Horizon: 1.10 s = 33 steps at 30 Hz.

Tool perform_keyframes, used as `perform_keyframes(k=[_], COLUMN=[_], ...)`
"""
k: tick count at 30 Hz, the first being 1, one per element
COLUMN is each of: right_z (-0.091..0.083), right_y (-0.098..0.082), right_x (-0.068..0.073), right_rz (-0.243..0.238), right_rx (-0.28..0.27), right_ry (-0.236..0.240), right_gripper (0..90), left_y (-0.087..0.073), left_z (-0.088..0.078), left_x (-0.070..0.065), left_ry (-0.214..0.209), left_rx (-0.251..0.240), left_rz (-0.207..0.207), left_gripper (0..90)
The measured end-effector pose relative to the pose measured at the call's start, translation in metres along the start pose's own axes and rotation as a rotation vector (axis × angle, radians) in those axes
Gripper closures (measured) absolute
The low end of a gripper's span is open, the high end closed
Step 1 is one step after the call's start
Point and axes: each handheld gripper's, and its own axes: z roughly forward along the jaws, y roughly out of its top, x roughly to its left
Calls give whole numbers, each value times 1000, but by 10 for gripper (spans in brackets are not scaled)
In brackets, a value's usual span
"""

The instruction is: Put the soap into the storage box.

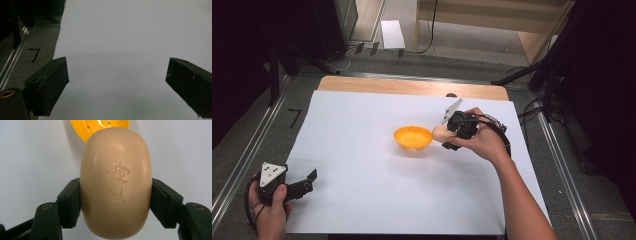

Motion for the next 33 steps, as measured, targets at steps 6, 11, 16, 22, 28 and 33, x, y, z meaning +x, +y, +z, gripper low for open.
perform_keyframes(k=[6, 11, 16, 22, 28, 33], right_z=[5, 10, 16, 24, 30, 35], right_y=[12, 22, 32, 47, 57, 66], right_x=[-2, -2, 0, 1, 2, 3], right_rz=[-36, -61, -87, -130, -157, -182], right_rx=[-7, -17, -30, -23, -28, -17], right_ry=[24, 46, 57, 60, 83, 89], right_gripper=[331, 331, 331, 331, 331, 331], left_y=[0, 0, 0, 0, 0, 0], left_z=[0, 0, 0, 0, 0, 0], left_x=[0, 0, 0, 0, 0, 0], left_ry=[0, 0, 0, -2, -4, -5], left_rx=[2, 2, 1, 1, 0, -2], left_rz=[1, 1, -1, 0, 0, -1], left_gripper=[54, 54, 54, 54, 54, 54])
